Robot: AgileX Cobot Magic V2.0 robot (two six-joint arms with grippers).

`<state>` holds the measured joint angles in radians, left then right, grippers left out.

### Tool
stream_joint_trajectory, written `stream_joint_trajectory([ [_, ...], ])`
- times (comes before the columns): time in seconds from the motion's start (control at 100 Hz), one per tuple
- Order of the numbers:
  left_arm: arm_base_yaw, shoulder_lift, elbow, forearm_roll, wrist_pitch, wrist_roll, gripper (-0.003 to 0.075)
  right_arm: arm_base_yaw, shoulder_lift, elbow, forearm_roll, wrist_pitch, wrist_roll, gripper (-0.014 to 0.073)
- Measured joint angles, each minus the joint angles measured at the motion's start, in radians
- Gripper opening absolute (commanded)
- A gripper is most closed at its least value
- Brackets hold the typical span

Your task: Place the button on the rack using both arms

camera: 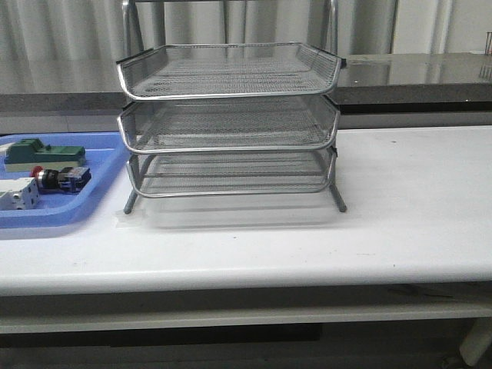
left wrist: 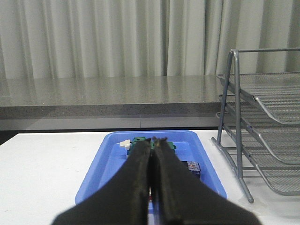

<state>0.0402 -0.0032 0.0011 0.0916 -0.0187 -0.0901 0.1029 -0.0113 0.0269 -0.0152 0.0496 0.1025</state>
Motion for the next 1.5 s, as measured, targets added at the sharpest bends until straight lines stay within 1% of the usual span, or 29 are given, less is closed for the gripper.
stream_joint_trajectory([
  [0.77,0.0,0.0,0.0,0.0,0.0,0.0,-0.002,0.0,0.0,0.0,0.0,0.0,0.0,-0.0057],
  [0.92,0.0,0.0,0.0,0.0,0.0,0.0,-0.002,0.0,0.0,0.0,0.0,-0.035,0.0,-0.0057],
  [1.01,0.0,0.0,0.0,0.0,0.0,0.0,-0.002,0.0,0.0,-0.002,0.005,-0.028,0.0,-0.0057],
  [1.1,0.0,0.0,0.0,0.0,0.0,0.0,-0.002,0.0,0.0,-0.037,0.015,0.021,0.0,-0.0057],
  [1.24,0.0,0.0,0.0,0.0,0.0,0.0,-0.002,0.0,0.025,-0.154,0.015,0.164,0.0,-0.0057],
  [1.4,0.0,0.0,0.0,0.0,0.0,0.0,-0.002,0.0,0.158,-0.317,0.015,0.351,0.0,-0.0057],
  [1.5,0.0,0.0,0.0,0.0,0.0,0.0,-0.002,0.0,0.271,-0.41,0.056,0.443,0.0,-0.0057],
])
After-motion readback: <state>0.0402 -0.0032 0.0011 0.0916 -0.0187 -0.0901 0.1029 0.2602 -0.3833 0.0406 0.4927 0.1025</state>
